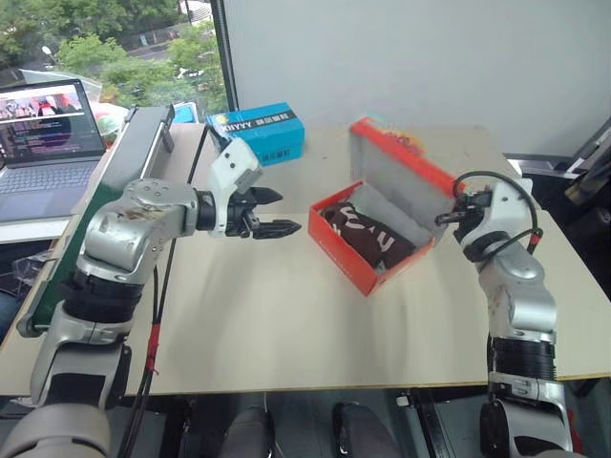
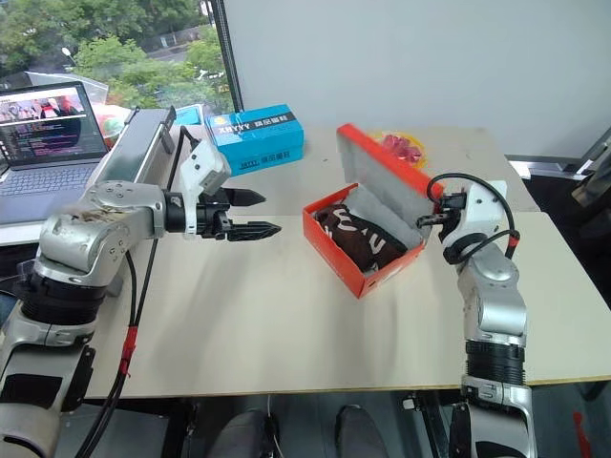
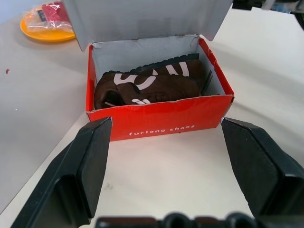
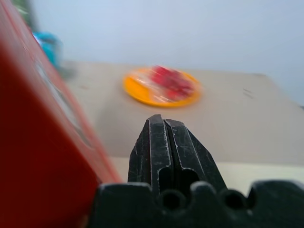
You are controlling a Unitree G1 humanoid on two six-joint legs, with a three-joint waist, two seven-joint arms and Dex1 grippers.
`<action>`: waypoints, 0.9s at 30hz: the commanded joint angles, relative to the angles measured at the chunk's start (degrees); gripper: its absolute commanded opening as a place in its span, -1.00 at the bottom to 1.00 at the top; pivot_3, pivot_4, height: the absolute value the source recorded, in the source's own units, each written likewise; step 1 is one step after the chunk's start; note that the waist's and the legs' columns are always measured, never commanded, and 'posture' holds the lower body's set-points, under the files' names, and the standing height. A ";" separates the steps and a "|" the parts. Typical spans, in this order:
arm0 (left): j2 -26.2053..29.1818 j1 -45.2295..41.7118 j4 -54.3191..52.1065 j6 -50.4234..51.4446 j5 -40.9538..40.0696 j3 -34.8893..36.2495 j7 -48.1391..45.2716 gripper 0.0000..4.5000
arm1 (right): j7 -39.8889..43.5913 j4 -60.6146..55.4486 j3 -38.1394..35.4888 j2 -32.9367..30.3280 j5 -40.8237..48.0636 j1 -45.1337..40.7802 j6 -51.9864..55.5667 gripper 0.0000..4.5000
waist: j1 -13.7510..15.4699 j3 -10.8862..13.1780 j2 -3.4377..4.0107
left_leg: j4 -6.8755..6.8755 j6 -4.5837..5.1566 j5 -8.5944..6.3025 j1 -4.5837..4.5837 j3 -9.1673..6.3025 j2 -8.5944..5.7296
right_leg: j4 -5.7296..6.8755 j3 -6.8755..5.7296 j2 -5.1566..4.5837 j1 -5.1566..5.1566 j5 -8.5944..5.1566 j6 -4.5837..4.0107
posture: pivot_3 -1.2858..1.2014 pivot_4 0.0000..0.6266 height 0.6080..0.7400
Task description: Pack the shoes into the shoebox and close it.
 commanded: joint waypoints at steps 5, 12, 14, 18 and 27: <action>0.16 -1.34 -1.21 -1.50 1.23 0.92 -0.80 0.73 | 8.25 -10.10 2.27 -2.02 10.79 -0.32 12.33 -0.98 | -0.05 0.00 0.00 | 0.01 0.00 0.00 0.00 -0.02 0.01 | 0.02 0.01 0.01 0.00 0.00 0.00 | 0.03 -0.52 1.00; 0.88 1.61 -4.67 0.61 0.52 2.87 1.25 0.73 | 15.29 -10.89 3.66 -4.97 18.64 -4.86 21.13 -0.98 | 0.04 0.00 0.00 | 0.02 0.02 -0.01 -0.01 -0.06 0.03 | 0.03 0.00 0.02 0.00 0.00 0.00 | 0.03 -0.52 1.00; 0.94 2.60 -5.72 1.13 0.43 3.31 1.88 0.73 | 15.86 -7.39 5.95 -4.61 17.51 -7.85 21.30 -0.98 | 0.06 0.00 0.00 | 0.03 0.02 -0.01 -0.01 -0.04 0.03 | 0.02 -0.03 0.01 0.00 0.00 0.00 | 0.03 -0.52 1.00; 0.69 3.79 -6.76 1.63 0.40 3.58 3.02 0.73 | 17.90 2.37 13.41 -4.40 10.33 -10.89 17.34 -0.98 | -0.05 0.00 0.00 | 0.05 0.02 -0.01 0.05 0.01 0.03 | 0.03 -0.01 0.03 0.03 0.00 0.00 | 0.03 -0.52 1.00; 0.52 6.69 -9.85 3.15 -0.09 4.75 5.51 0.73 | 21.94 21.14 22.27 -3.80 0.20 -10.89 9.23 -0.98 | 0.11 -0.05 -0.08 | 0.19 0.04 -0.02 -0.06 0.03 0.01 | 0.07 -0.07 -0.01 0.09 0.02 0.03 | 0.03 -0.52 1.00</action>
